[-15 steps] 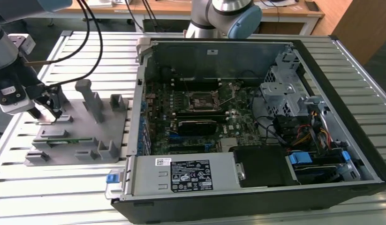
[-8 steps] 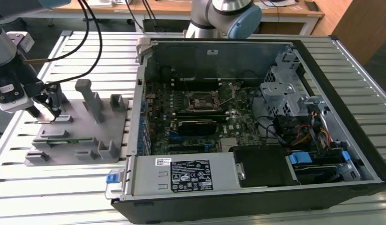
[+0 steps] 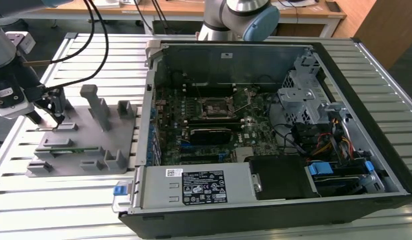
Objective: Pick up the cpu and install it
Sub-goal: 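Pick up the cpu and move it towards the insertion slot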
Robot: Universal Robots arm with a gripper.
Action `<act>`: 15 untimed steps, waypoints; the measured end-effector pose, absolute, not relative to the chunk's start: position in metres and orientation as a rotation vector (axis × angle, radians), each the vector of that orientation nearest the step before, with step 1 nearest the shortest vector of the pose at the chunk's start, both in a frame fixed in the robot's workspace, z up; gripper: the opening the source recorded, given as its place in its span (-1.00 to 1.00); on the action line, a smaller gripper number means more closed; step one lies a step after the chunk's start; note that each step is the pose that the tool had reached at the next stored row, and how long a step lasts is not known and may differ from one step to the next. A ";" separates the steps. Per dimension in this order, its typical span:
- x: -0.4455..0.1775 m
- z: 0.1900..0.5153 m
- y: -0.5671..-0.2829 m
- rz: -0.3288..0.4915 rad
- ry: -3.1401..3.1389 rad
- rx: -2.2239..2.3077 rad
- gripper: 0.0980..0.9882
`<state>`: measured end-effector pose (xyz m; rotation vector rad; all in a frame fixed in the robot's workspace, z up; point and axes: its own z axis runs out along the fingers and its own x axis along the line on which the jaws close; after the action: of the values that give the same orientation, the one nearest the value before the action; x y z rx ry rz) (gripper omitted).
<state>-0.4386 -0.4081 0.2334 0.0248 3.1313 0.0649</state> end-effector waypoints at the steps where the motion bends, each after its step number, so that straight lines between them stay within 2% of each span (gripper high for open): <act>1: -0.439 0.234 -0.408 0.065 3.131 0.025 -0.04; 15: -0.439 0.240 -0.408 0.065 3.131 0.025 -0.04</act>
<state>-0.4386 -0.4079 0.2399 0.0249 3.1314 0.0648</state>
